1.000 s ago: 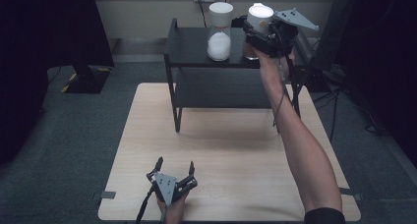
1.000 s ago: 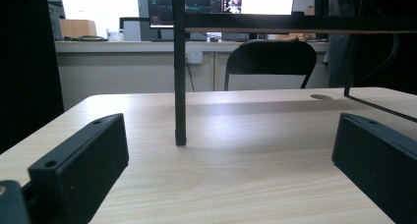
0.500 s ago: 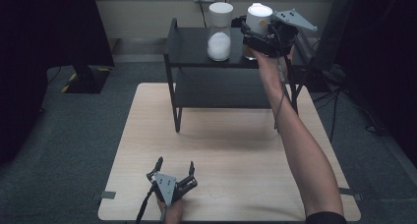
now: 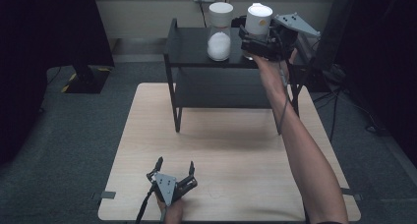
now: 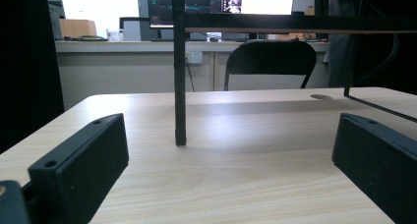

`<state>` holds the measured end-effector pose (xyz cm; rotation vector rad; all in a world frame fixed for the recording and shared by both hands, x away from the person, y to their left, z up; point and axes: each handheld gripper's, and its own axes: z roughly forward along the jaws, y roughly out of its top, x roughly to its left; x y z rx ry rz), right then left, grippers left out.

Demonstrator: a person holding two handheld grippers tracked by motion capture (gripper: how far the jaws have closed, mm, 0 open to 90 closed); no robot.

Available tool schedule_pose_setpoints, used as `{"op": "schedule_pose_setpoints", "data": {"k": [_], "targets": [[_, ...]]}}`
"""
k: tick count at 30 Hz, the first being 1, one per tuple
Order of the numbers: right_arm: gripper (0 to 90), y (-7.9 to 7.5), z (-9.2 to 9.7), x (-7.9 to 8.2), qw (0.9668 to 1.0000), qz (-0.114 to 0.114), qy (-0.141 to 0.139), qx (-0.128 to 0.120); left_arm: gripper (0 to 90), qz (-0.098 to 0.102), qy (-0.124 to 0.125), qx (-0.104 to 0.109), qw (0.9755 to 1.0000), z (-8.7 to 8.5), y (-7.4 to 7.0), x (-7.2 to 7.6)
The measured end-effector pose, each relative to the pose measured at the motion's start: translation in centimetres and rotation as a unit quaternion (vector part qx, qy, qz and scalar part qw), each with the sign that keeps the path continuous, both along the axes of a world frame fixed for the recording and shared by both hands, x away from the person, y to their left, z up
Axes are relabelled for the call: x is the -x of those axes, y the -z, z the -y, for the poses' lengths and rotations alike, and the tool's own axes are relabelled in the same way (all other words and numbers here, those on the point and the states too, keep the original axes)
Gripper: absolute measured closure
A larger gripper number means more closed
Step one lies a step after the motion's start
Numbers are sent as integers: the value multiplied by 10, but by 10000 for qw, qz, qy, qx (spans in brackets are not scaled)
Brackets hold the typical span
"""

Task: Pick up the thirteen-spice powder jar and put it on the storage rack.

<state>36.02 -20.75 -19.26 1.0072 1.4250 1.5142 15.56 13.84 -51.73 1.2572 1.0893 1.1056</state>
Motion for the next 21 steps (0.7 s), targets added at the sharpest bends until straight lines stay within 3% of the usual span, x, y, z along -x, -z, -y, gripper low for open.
{"op": "schedule_pose_setpoints", "data": {"k": [21], "targets": [[0, 19, 22, 48, 9997, 139, 0, -193, 0, 4, -24, 7, 10000, 1, 0, 0]]}}
